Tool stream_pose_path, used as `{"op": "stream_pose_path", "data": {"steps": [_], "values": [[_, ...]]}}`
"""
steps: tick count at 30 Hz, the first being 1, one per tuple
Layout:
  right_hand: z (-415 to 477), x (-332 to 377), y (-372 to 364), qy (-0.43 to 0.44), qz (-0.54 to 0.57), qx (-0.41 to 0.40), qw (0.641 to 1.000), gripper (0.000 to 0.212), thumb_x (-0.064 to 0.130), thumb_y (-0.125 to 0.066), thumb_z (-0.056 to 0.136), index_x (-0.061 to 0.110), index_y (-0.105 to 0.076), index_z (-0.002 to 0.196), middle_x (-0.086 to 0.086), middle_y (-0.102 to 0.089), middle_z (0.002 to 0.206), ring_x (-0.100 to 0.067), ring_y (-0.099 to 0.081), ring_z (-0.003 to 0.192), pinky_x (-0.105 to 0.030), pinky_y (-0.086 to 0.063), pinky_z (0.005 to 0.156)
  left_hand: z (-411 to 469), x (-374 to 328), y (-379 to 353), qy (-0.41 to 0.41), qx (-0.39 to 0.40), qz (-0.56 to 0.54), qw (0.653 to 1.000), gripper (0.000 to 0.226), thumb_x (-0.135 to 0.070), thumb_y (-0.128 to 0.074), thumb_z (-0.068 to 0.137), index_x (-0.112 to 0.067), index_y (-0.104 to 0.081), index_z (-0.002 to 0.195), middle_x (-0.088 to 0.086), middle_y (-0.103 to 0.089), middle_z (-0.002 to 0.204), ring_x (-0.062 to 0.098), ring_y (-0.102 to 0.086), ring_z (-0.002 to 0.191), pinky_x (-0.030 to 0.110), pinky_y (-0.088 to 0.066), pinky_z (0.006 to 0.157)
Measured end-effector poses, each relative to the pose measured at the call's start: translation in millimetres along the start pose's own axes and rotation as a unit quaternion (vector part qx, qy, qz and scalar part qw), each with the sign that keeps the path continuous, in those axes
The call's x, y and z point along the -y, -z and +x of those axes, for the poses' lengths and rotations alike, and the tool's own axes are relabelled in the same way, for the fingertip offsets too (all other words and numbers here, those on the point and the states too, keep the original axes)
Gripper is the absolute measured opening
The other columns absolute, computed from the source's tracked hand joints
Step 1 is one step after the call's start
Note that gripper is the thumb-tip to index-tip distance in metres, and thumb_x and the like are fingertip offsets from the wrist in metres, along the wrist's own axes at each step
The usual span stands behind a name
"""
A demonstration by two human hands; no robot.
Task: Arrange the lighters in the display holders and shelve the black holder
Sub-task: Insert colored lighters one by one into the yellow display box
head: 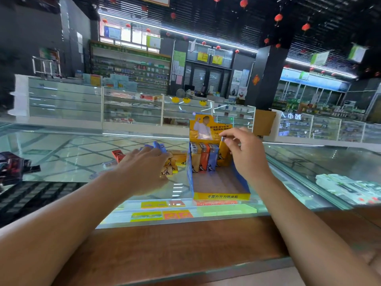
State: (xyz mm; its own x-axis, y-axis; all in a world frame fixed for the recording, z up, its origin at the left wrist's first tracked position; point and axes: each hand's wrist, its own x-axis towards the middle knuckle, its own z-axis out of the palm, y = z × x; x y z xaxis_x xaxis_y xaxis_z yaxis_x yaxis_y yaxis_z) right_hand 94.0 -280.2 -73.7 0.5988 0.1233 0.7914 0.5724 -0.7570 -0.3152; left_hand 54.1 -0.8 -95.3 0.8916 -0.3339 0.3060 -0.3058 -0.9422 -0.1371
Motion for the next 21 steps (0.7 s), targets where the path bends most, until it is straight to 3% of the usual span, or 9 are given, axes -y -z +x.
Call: {"op": "stream_pose_path", "data": {"steps": [3,6,14,21], "values": [[0.2,-1.0,-1.8,0.006,-0.048,0.033,0.998,0.019,0.012,-0.065,0.101,0.022,-0.076,0.113,0.003,-0.068,0.105,-0.013,-0.061,0.09,-0.032,-0.05,0.078,4.8,-6.1,2.4,0.01,0.017,0.024,1.0,0.071,-0.044,-0.053,0.096,-0.021,-0.029,0.159,0.004,-0.045,0.155,0.023,-0.053,0.133,0.046,-0.044,0.111],[-0.6,-0.9,-2.9,-0.001,-0.088,0.06,0.994,0.015,0.014,-0.07,0.098,0.021,-0.077,0.109,0.005,-0.064,0.103,-0.01,-0.056,0.085,-0.02,-0.039,0.072,6.3,-9.8,5.8,0.004,0.021,0.034,0.999,0.058,-0.031,-0.054,0.095,-0.015,-0.04,0.15,0.004,-0.049,0.138,0.023,-0.058,0.12,0.045,-0.051,0.101],[-2.6,6.0,-4.0,-0.018,-0.127,0.063,0.99,0.013,0.006,-0.07,0.093,0.018,-0.068,0.098,0.0,-0.062,0.101,-0.019,-0.061,0.084,-0.037,-0.054,0.074,15.2,-4.1,3.6,-0.021,0.035,0.007,0.999,0.039,-0.017,-0.056,0.092,-0.016,-0.06,0.131,0.001,-0.045,0.115,0.019,-0.051,0.109,0.041,-0.053,0.094],[-2.5,7.9,-5.1,-0.031,-0.134,0.065,0.988,0.012,0.005,-0.067,0.093,0.017,-0.065,0.097,-0.001,-0.059,0.101,-0.02,-0.06,0.081,-0.04,-0.054,0.071,16.1,-4.9,1.2,-0.019,0.033,0.001,0.999,0.048,-0.024,-0.059,0.091,-0.015,-0.049,0.136,0.005,-0.048,0.12,0.021,-0.054,0.109,0.039,-0.053,0.093]]}}
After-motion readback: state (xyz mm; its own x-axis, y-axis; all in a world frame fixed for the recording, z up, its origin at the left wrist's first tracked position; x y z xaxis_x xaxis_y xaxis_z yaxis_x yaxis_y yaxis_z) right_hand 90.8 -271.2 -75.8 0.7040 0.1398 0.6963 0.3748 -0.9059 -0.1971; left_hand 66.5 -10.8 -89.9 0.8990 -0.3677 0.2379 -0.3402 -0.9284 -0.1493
